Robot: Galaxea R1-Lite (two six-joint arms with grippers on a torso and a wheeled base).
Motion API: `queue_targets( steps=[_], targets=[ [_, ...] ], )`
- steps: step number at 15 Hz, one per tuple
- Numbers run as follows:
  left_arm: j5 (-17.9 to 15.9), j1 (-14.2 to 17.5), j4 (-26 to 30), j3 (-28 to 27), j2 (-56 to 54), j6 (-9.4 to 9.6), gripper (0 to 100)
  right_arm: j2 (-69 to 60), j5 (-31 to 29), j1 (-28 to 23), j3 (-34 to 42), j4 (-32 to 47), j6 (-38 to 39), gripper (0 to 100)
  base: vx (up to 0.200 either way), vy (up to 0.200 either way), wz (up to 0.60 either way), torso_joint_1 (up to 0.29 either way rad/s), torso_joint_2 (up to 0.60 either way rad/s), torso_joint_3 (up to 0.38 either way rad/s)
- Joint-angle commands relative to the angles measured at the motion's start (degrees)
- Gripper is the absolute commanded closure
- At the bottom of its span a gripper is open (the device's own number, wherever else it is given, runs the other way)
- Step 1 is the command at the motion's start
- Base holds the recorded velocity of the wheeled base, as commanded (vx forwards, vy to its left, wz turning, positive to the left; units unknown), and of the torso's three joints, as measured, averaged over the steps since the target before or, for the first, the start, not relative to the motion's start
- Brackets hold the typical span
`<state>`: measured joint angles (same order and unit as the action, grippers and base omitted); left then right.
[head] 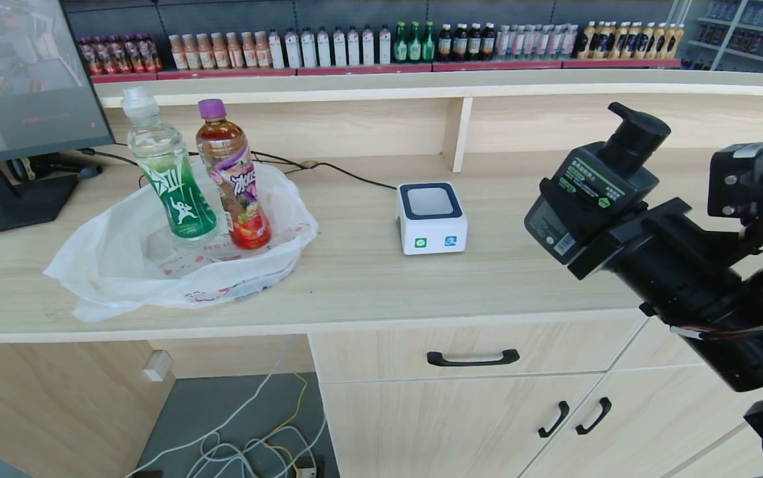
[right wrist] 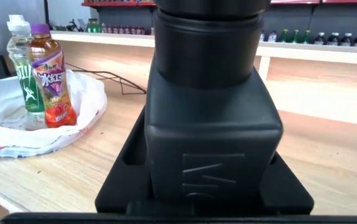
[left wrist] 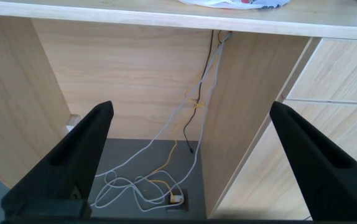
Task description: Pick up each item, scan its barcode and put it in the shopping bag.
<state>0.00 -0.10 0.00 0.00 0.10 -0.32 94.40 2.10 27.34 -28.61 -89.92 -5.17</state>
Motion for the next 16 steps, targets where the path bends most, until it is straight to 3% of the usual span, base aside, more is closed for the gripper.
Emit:
queue_targets(
  steps=[1, 16],
  targets=[
    [0.0, 0.0, 0.0, 0.0, 0.0, -0.03, 0, 1.1, -0.2, -0.2, 0.5, -0.1, 1.0, 100, 0.0, 0.2, 0.0, 0.007, 0.01, 0.002],
    [0.0, 0.0, 0.0, 0.0, 0.0, -0.03, 0, 2.2, -0.1, -1.7, 0.8, -0.1, 2.8, 100, 0.0, 0.2, 0.0, 0.002, 0.0, 0.002]
  ],
)
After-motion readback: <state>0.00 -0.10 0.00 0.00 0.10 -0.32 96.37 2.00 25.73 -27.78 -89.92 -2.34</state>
